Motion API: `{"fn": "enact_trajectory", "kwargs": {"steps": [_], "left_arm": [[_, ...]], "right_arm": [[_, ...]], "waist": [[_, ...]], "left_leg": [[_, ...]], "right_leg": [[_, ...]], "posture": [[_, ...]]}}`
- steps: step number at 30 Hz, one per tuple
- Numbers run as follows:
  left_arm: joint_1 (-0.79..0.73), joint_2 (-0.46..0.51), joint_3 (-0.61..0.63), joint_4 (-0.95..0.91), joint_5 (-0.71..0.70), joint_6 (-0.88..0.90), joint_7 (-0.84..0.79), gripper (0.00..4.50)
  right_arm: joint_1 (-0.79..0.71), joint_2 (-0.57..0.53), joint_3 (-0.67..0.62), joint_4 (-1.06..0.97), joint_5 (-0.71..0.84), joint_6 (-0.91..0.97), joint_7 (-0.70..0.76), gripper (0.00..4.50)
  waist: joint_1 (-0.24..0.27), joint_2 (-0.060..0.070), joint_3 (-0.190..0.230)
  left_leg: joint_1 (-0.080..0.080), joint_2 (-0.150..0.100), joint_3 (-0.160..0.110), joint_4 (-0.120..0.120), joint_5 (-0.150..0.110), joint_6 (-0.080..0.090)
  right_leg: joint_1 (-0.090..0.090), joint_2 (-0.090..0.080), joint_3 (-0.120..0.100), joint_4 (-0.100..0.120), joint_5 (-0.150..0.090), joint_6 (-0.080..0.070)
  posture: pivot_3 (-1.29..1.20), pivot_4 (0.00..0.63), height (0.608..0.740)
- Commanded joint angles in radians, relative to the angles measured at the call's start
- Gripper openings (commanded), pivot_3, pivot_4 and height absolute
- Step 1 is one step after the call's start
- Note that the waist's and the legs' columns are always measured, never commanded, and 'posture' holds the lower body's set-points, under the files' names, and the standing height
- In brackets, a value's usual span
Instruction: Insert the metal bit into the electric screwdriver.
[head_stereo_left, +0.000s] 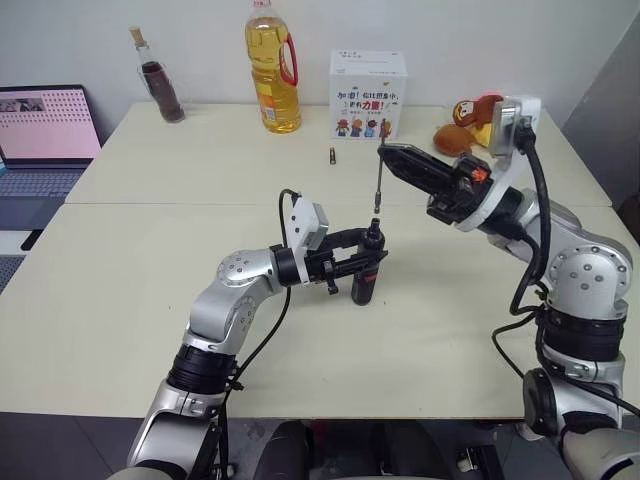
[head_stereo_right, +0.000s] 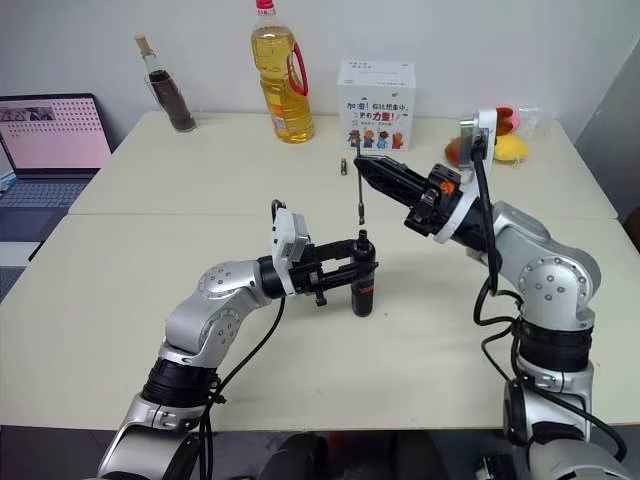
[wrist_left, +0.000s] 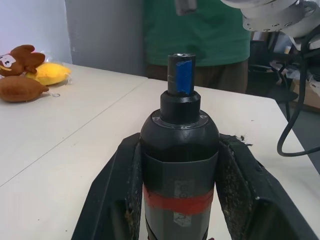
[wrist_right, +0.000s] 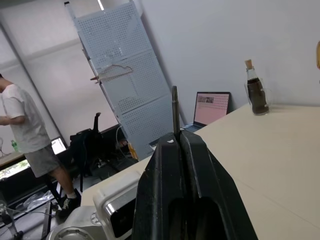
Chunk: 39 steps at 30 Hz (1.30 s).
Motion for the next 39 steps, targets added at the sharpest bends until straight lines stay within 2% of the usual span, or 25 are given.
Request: {"fn": "enact_trajectory", "kwargs": {"steps": [1,39], "left_arm": [[0.006,0.002,-0.009,-0.022,0.001,0.008,0.001,1.67],[-0.009,0.010,-0.007,-0.024,0.003,0.015,-0.002,1.67]], "right_arm": [[-0.003,-0.010,-0.003,-0.030,0.001,-0.029,0.015,0.03],[0.042,-0.014,0.062,-0.019,-0.069,-0.101,0.050,0.03]], "waist": [[0.000,0.000,0.000],[0.000,0.000,0.000]], "left_leg": [[0.000,0.000,0.000,0.000,0.000,0.000],[0.000,0.000,0.000,0.000,0.000,0.000]], "right_leg": [[0.000,0.000,0.000,0.000,0.000,0.000],[0.000,0.000,0.000,0.000,0.000,0.000]], "posture": [[0.00,0.150,0.740],[0.00,0.150,0.740]]}}
